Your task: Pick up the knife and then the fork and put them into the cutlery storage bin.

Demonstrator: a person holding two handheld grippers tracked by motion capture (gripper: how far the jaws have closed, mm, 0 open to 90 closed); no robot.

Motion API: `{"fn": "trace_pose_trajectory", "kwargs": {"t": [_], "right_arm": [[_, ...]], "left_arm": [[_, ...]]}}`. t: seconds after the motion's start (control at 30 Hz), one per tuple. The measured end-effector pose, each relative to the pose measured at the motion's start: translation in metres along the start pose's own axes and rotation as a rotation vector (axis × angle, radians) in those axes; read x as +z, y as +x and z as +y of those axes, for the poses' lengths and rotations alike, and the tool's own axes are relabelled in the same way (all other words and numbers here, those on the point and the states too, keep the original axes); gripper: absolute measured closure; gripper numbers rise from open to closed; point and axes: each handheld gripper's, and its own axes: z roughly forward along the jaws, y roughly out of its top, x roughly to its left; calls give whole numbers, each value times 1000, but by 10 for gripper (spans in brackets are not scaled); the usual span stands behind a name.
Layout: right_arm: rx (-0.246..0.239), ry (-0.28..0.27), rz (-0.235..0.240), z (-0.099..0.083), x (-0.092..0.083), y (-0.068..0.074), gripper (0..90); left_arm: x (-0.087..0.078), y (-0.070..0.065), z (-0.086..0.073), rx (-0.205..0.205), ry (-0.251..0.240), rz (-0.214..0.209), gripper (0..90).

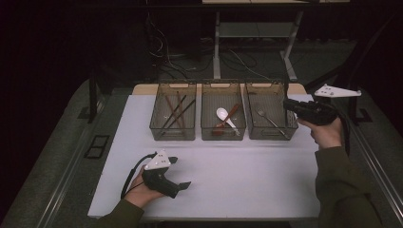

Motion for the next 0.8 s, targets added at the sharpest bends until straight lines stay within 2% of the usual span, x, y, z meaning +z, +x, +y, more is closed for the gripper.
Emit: {"fn": "trace_pose_trajectory", "kwargs": {"t": [0.2,0.47,0.63,0.8], "right_arm": [[10,-8,-32,10,11,-8,797],[22,54,-84,11,29,-21,797],[37,108,-96,8,39,-27,797],[61,198,-104,1,47,-33,797]], "left_arm": [[0,0,0,3,0,1,0],[0,0,0,1,0,-1,0],[0,0,0,2,-1,-2,0],[0,0,0,2,0,-3,0]]}}
